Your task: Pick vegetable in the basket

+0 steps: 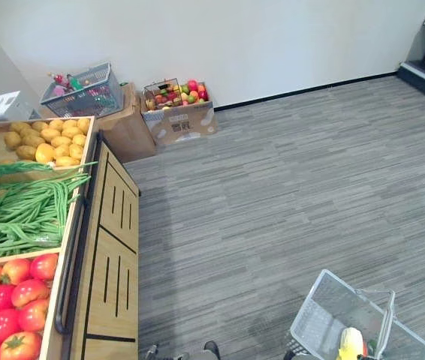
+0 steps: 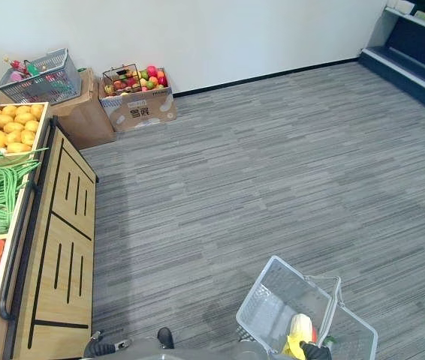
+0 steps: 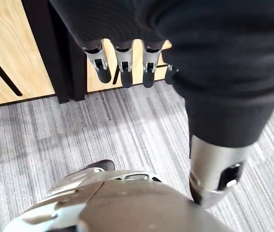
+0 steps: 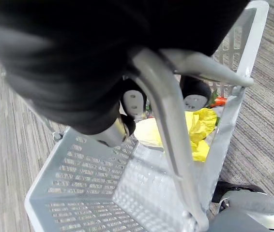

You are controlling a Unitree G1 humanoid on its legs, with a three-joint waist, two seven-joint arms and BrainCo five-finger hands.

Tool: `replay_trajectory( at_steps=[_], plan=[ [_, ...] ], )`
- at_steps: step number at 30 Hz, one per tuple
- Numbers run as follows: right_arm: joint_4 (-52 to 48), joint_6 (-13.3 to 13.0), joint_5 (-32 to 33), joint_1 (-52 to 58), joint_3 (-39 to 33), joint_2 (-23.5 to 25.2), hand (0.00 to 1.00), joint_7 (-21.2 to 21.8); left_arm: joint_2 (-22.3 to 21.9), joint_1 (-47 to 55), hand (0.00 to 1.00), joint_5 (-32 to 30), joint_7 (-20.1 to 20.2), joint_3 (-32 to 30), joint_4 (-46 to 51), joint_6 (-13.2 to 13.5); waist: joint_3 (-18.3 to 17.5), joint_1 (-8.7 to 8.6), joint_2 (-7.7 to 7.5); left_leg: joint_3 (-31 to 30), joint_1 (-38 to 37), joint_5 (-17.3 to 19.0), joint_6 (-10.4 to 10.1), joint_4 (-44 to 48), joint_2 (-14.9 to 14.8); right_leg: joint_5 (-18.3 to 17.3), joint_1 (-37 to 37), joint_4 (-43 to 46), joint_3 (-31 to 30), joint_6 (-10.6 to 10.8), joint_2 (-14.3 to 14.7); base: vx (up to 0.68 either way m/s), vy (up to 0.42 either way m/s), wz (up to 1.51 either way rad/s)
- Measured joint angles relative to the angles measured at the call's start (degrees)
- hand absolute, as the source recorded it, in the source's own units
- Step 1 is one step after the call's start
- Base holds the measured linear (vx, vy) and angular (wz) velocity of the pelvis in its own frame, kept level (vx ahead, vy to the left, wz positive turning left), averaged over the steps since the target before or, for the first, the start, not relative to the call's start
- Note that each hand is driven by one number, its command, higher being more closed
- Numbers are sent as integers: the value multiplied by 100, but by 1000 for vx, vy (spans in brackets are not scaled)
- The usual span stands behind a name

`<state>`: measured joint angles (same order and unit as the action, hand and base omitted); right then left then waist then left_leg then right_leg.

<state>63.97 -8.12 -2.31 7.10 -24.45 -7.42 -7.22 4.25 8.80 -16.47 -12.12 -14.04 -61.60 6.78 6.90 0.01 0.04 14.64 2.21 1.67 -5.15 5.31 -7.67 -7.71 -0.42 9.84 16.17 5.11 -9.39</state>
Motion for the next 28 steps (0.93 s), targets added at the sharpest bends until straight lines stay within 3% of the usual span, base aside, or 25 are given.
replay_trajectory(
  at_steps=[3, 7, 8, 20, 28],
  plan=[
    [0, -6, -1, 13, -6, 102, 100, 13, 96, 31, 0, 2, 16, 20, -5, -29, -108, -10, -212, 71, -191, -40, 142, -399, 335, 127, 78, -199, -43, 196, -238, 117, 180, -2],
    [-4, -9, -2, 32, -247, 124, 100, 13, 87, 24, 0, 145, 156, 28, -38, -23, -223, -12, -107, 108, -258, -1, 259, -574, 595, 209, 135, -397, -41, 331, -404, 118, 134, 2],
    [-3, 0, 2, 28, -331, 124, 100, 16, 76, 3, 0, 421, 241, 28, -132, -9, -242, -11, -79, 114, -291, -3, 270, -633, 637, 211, 152, -423, -39, 333, -431, 105, 87, 1],
    [226, -9, 132, -35, -429, 399, 100, 108, 82, 49, 0, 1579, 545, 5, -460, 16, -269, -26, -174, 469, -794, 5, 256, -1020, 575, 243, 378, -695, -283, 336, -235, 63, 5, -16],
    [275, -8, 246, -31, -211, 446, 100, 161, 166, -11, 0, 1644, 626, 31, -638, 17, -284, -55, -267, 549, -856, 8, 252, -1067, 596, 395, 496, -981, -354, 370, -225, 9, 4, -6]
  ],
)
